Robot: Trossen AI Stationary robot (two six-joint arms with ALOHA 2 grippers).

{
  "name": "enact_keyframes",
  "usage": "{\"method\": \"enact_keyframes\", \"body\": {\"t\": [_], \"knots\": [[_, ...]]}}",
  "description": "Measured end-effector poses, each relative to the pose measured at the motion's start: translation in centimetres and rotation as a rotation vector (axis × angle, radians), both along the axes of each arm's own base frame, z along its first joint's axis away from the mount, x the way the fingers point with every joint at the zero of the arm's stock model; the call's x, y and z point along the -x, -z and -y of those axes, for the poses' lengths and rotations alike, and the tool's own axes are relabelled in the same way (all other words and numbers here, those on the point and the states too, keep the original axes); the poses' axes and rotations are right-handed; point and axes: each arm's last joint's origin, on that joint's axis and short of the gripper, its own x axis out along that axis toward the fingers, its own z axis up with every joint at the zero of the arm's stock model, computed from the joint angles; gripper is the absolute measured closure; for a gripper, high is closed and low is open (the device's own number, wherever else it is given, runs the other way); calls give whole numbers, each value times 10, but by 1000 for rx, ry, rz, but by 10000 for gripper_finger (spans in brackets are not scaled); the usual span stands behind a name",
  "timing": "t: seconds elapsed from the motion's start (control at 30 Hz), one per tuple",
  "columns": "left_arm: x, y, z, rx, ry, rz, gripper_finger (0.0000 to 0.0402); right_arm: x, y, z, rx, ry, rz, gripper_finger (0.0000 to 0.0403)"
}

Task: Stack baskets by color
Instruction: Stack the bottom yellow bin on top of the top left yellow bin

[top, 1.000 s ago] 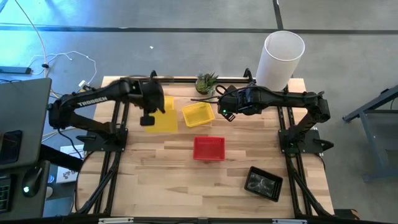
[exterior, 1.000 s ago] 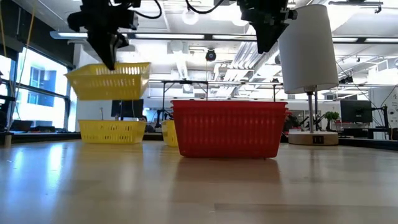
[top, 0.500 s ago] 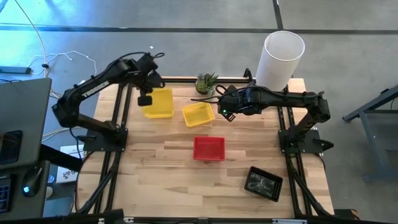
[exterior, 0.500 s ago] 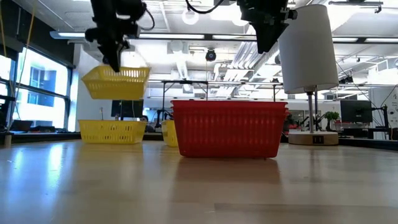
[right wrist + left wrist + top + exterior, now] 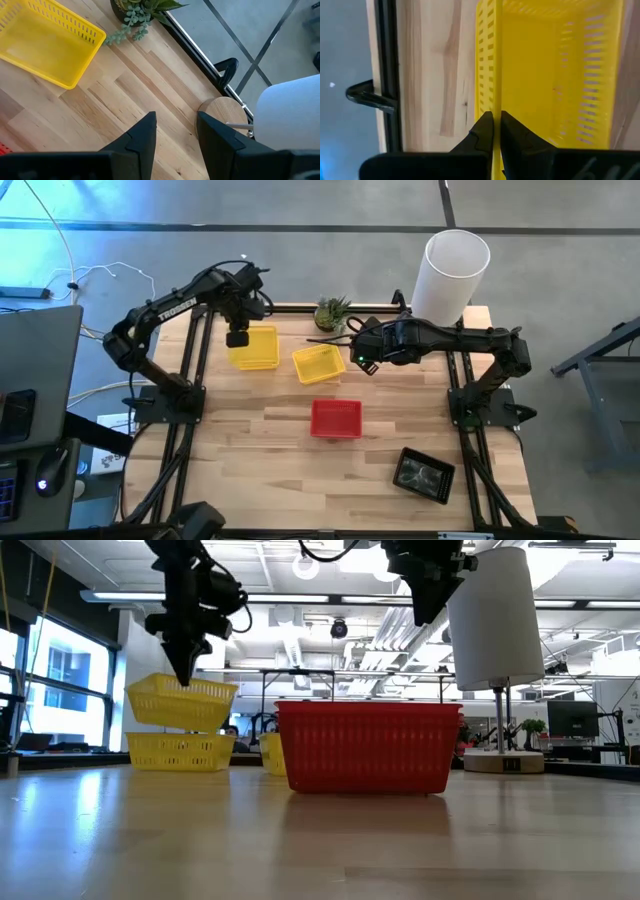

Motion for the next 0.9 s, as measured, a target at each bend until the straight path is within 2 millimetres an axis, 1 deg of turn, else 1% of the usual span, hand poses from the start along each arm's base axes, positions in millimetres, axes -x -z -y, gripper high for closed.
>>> {"method": "enact_keyframes", "body": {"t": [0.27,0.4,0.67,0.9], "knots": [[0,12,-11,69,-17,27,401,0,0,0,0,0,0,277],[-2,18,-15,86,-18,15,401,0,0,0,0,0,0,277],[-9,40,-25,138,-21,-27,401,0,0,0,0,0,-1,277],[-11,49,-31,149,-28,-30,401,0,0,0,0,-1,-1,277]]}}
